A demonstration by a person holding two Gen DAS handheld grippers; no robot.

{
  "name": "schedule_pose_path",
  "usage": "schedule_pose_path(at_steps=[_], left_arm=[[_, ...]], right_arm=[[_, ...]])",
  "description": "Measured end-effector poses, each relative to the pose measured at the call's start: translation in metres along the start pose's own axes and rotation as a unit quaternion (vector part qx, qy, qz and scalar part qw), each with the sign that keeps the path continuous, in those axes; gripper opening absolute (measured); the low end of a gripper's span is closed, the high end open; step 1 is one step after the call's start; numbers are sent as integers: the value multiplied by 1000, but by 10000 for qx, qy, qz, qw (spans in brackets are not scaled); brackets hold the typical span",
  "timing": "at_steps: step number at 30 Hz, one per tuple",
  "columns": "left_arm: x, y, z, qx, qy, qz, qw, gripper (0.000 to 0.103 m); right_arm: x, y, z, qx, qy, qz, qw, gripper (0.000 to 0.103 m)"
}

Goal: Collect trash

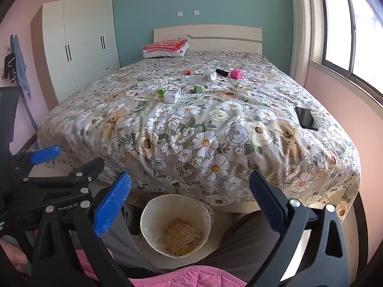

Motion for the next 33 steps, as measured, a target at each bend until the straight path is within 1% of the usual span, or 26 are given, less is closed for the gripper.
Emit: schedule_pose_path(at_steps=[1,13,33], left_arm=[[0,0,0,-3,8,8,10000,100],[0,0,0,30,-2,21,10000,100],[3,0,4,15,-21,32,10000,100]], right_arm=[[0,0,1,-68,39,-25,10000,96],[1,-1,2,34,20,-17,10000,96],[3,1,6,56,74,0,10000,96]])
Point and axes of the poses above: each gripper's, at about its wrist camera, not at the fingertips, and y roughly against the way its jaws point, x to its left, z to its top, the point moved 8 cm from there along -y, roughly the way its jaws point, and after that the axes turned 6 degrees about -x, right-handed, at the moved point
